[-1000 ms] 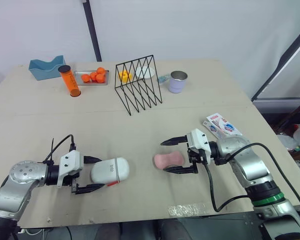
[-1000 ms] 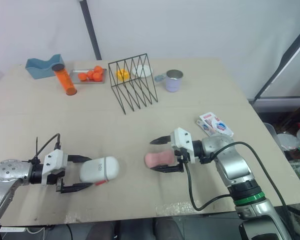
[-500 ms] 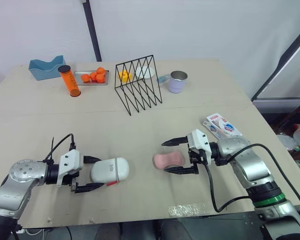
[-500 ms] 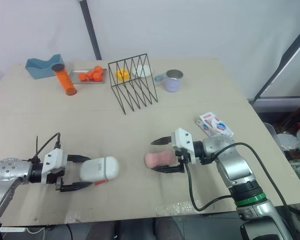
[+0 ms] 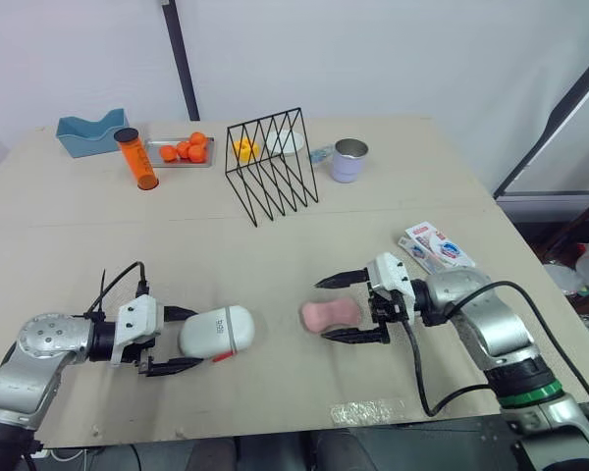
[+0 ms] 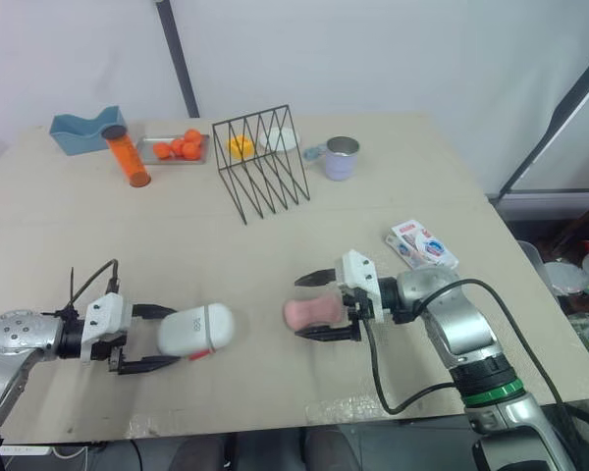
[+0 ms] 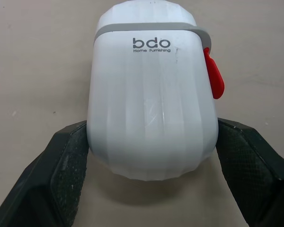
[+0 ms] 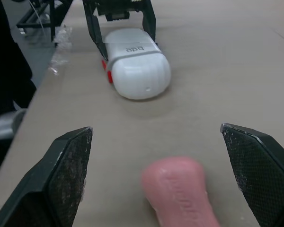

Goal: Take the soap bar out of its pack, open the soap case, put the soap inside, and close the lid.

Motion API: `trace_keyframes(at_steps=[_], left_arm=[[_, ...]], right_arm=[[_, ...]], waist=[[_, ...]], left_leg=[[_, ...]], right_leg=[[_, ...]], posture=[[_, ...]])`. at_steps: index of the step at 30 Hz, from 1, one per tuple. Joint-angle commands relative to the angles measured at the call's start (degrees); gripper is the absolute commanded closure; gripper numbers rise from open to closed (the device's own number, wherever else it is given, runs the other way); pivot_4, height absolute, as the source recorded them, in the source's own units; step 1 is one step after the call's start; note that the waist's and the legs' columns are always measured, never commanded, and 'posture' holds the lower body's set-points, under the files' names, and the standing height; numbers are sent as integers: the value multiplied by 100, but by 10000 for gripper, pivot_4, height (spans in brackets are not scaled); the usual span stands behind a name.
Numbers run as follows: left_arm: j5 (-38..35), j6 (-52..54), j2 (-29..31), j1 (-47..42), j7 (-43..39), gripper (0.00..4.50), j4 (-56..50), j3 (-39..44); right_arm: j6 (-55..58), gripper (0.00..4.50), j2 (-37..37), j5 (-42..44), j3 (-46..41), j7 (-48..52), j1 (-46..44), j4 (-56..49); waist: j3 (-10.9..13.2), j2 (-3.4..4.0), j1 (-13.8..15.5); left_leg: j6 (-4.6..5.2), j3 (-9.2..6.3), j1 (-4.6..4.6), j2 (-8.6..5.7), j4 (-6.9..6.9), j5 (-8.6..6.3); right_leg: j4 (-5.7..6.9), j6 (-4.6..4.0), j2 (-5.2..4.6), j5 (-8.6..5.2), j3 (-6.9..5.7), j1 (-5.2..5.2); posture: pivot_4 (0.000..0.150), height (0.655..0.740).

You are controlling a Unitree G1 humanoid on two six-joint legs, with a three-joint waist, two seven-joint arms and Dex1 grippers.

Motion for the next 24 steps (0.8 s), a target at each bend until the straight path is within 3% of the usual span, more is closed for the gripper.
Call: trace_keyframes(at_steps=[1, 7, 11, 13, 24], left_arm=[[51, -420, 54, -159, -3, 10085, -114, 126], [58, -797, -110, -326, 209, 10085, -504, 86], [216, -1177, -465, -371, 577, 10085, -966, -92], [358, -1255, -610, -361, 794, 10085, -1060, -136], [727, -1323, -840, -287, 1376, 10085, -1185, -336]], right_arm=[[1224, 0, -218, 605, -213, -223, -179, -708], [3827, 0, -388, 1291, -211, -1287, -702, -1354], [6320, 0, 473, 2180, -837, -2442, -1290, -1261], [7028, 0, 848, 2358, -1164, -2749, -1398, -1202], [7520, 0, 1323, 3671, -1600, -4078, -1538, -551]], waist=[[0, 0, 0], [-2, -3, -2], [-3, -6, -3], [-4, -7, 1], [-6, -11, -6]], left_leg=[[0, 0, 0, 0, 1, 0], [0, 0, 0, 1, 3, 0], [1, 2, -4, 0, 1, -1], [1, 1, -6, 0, 2, -1], [4, -2, -9, -1, 4, -3]], right_leg=[[0, 0, 0, 0, 0, 1], [1, -2, 1, 2, 1, 0], [1, -1, 1, 1, 3, -3], [2, 0, 1, 2, 3, -4], [2, 1, 4, 2, 2, -6]], posture=[[1500, 7400], [1500, 7400], [1500, 7400], [1500, 7400], [1500, 7400]])
